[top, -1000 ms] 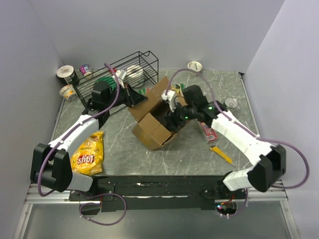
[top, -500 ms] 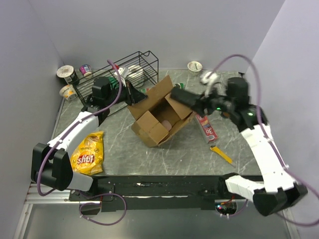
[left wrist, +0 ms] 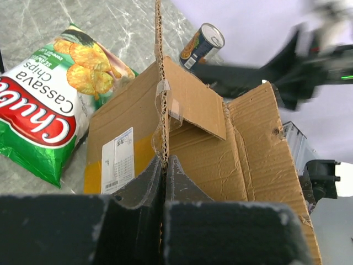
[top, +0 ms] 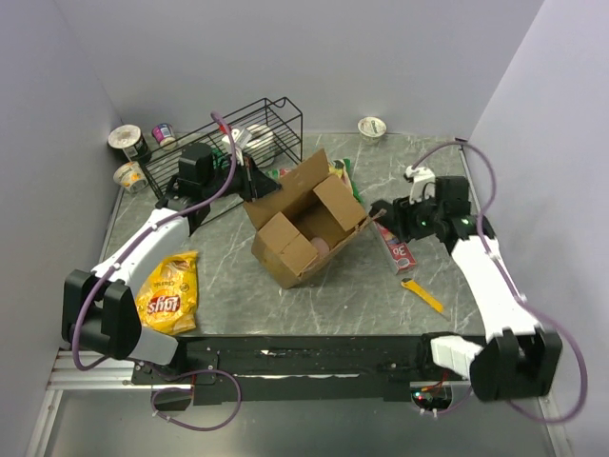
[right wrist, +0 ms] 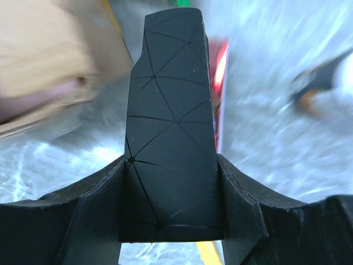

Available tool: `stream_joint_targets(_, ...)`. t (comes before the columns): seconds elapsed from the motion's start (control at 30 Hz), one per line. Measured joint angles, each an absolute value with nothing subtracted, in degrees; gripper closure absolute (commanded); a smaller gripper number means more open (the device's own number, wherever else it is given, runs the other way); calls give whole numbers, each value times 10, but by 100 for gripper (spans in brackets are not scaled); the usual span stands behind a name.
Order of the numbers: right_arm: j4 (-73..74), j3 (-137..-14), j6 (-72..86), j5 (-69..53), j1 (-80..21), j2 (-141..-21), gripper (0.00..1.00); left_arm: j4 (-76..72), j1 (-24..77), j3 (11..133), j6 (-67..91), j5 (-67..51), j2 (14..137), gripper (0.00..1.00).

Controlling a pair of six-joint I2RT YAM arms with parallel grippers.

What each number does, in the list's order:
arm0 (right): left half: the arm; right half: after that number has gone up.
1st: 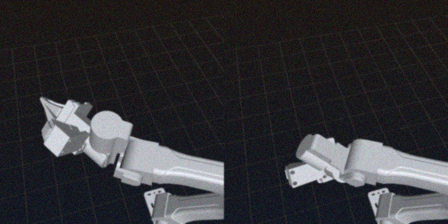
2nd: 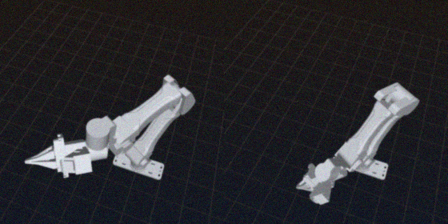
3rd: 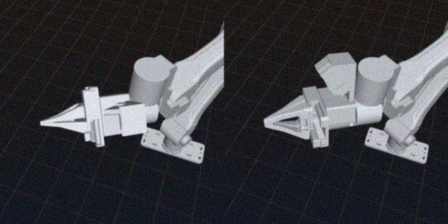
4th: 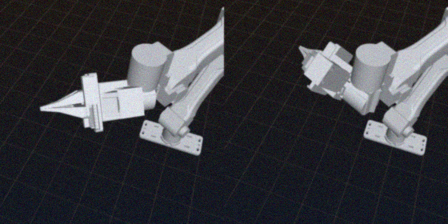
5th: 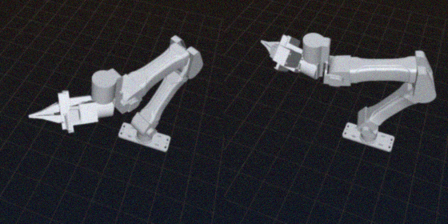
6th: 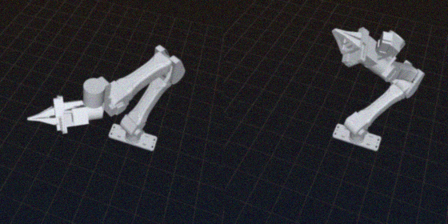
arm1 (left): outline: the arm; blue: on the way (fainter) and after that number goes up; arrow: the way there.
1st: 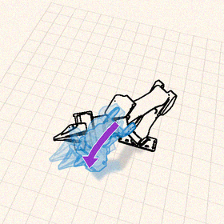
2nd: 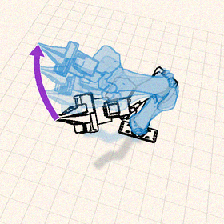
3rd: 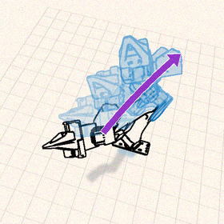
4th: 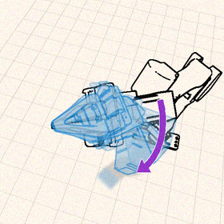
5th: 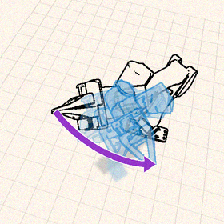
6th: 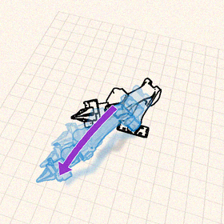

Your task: Unpack the express box

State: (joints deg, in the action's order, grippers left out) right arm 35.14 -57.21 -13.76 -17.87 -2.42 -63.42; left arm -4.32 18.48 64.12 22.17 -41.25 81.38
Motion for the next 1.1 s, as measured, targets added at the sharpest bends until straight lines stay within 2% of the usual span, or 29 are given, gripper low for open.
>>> stream_joint_targets(0.07,343,-554,-128,-176,-24,-674,97,-37,185,642,219,-414,814,99)
stream_joint_targets(0.1,333,-543,-124,-176,-24,-691,90,-34,185,643,217,-415,814,99)
stream_joint_targets(0.13,328,-538,-121,-175,-25,-701,76,-32,185,643,215,-416,813,99)
stream_joint_targets(0.2,317,-531,-115,-176,-25,-718,57,-22,185,644,205,-416,811,99)
stream_joint_targets(0.23,310,-531,-114,-178,-25,-726,41,-18,185,644,200,-416,809,99)
stream_joint_targets(0.33,294,-531,-109,-183,-25,-737,27,-6,185,644,185,-416,803,99)
stream_joint_targets(0.47,302,-541,-106,-187,-25,-746,16,5,185,644,170,-418,797,99)
stream_joint_targets(0.5,314,-554,-109,-189,-25,-748,5,6,185,645,166,-419,796,99)
stream_joint_targets(0.63,352,-656,-127,-204,-25,-756,4,22,185,655,152,-423,796,99)
stream_joint_targets(0.67,359,-685,-130,-211,-25,-758,7,25,185,659,149,-425,797,99)
stream_joint_targets(0.7,363,-712,-135,-219,-25,-758,14,30,185,664,146,-428,797,99)
stream_joint_targets(0.8,362,-761,-151,-267,-29,-752,24,38,186,677,141,-438,798,99)
stream_joint_targets(0.87,358,-772,-163,-290,-48,-741,27,39,187,682,140,-442,798,99)
stream_joint_targets(0.97,347,-777,-201,-311,-124,-726,33,41,189,685,135,-444,799,99)
stream_joint_targets(1.1,320,-773,-268,-329,-253,-720,46,40,192,685,131,-450,800,99)
